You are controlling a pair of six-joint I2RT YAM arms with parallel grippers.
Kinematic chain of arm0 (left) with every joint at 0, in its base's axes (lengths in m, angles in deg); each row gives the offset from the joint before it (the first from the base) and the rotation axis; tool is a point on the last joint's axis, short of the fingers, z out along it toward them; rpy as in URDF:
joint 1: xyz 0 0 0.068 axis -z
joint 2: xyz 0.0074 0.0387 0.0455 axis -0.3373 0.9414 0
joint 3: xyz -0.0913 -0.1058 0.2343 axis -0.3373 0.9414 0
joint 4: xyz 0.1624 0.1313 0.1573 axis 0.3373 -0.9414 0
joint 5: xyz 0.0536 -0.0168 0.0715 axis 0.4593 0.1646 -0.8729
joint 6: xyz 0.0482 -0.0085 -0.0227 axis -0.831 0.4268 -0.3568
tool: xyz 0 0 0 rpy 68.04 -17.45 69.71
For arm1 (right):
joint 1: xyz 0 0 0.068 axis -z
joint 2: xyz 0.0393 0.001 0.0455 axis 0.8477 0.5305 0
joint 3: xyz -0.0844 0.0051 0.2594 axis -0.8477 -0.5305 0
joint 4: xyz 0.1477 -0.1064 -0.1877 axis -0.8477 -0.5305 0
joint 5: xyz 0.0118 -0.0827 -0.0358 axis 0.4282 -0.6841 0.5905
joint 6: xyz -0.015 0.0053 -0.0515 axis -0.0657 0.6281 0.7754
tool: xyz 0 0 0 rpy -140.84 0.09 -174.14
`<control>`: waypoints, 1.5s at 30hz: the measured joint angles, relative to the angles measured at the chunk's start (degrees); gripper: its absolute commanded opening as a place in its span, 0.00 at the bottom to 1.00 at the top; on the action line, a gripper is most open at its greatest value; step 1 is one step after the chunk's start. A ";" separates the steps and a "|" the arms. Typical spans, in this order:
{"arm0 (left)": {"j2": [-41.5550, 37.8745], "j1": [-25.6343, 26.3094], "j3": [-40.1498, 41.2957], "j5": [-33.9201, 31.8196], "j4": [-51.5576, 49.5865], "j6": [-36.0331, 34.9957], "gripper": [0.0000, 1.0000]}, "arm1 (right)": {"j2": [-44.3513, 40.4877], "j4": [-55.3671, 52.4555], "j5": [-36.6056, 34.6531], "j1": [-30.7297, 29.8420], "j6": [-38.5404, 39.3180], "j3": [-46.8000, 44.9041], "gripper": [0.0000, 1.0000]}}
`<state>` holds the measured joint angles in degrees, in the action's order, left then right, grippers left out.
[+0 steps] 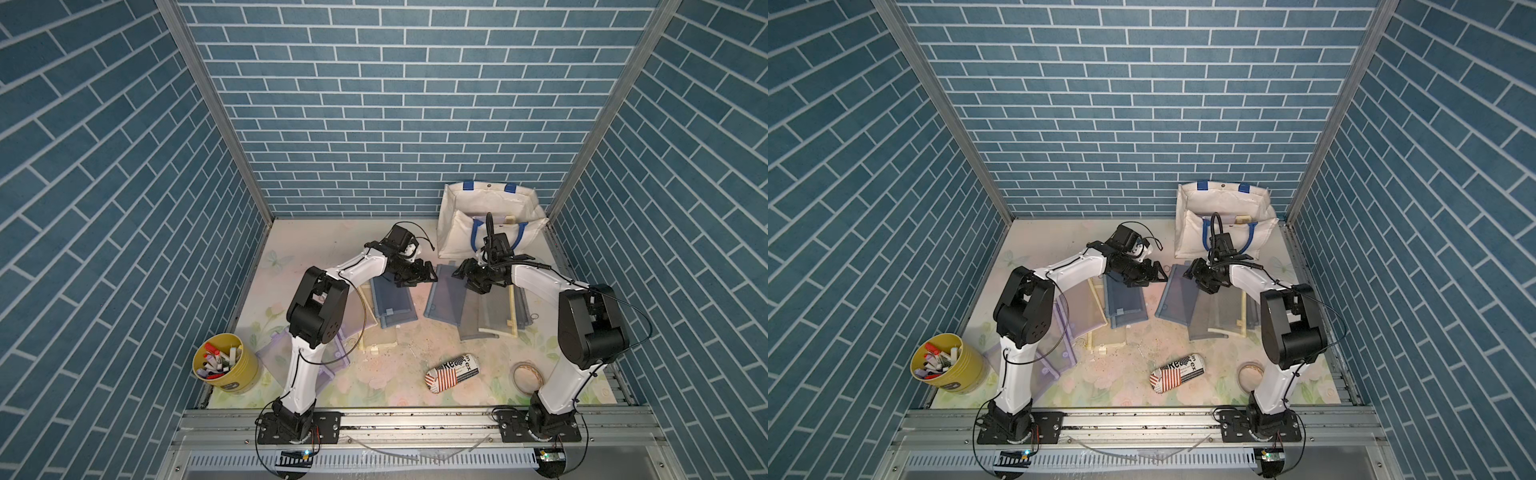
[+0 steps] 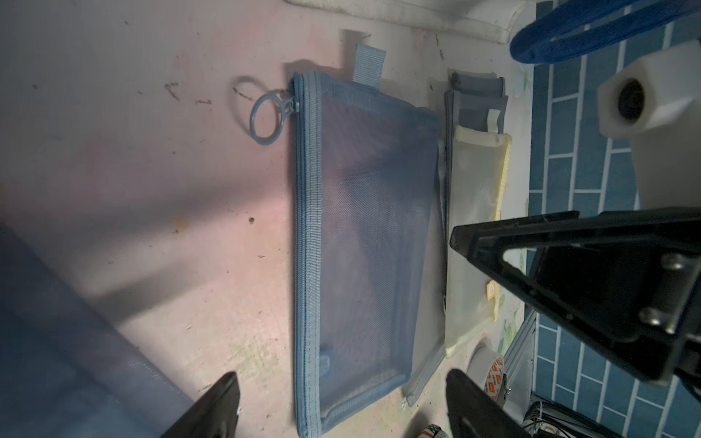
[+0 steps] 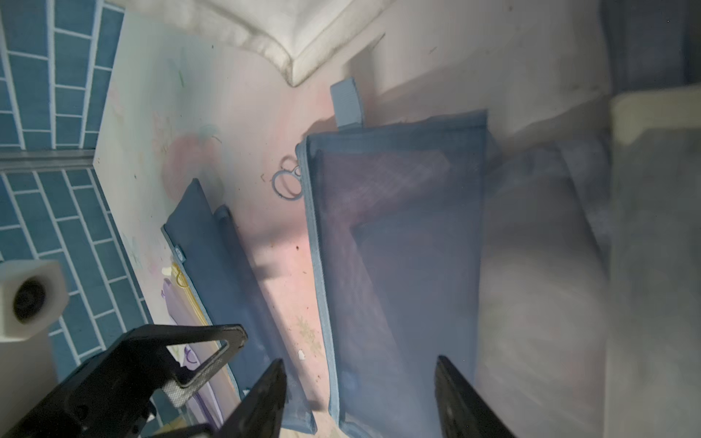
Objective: Put the pencil pouch into the canvas bag
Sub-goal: Pick up the pencil pouch, then place the pencil pouch in the canvas bag.
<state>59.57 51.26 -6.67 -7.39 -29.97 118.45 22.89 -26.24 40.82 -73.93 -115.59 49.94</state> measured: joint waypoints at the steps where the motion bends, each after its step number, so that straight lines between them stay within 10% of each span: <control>1: 0.33 0.09 0.13 0.31 0.96 0.50 0.81 | 0.24 1.01 0.20 0.37 -0.22 -0.24 0.61; 22: 8.00 2.12 -1.29 1.53 7.30 2.67 0.54 | 0.85 9.27 0.85 0.55 -3.13 -10.03 0.62; 33: 8.00 3.02 0.44 2.32 11.26 4.00 0.33 | 3.28 17.40 3.08 -0.83 -4.92 -10.60 0.26; 37: 7.72 2.97 2.47 2.58 13.40 4.39 0.35 | 3.21 19.45 4.22 -1.40 -5.62 -10.62 0.00; 45: -1.79 2.49 8.90 -1.11 12.59 1.75 0.78 | -6.45 17.27 4.72 -1.62 -5.99 -11.08 0.00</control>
<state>57.77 53.75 2.23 -8.50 -17.38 120.20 16.44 -8.97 45.54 -75.54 -121.58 38.86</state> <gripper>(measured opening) 0.704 0.046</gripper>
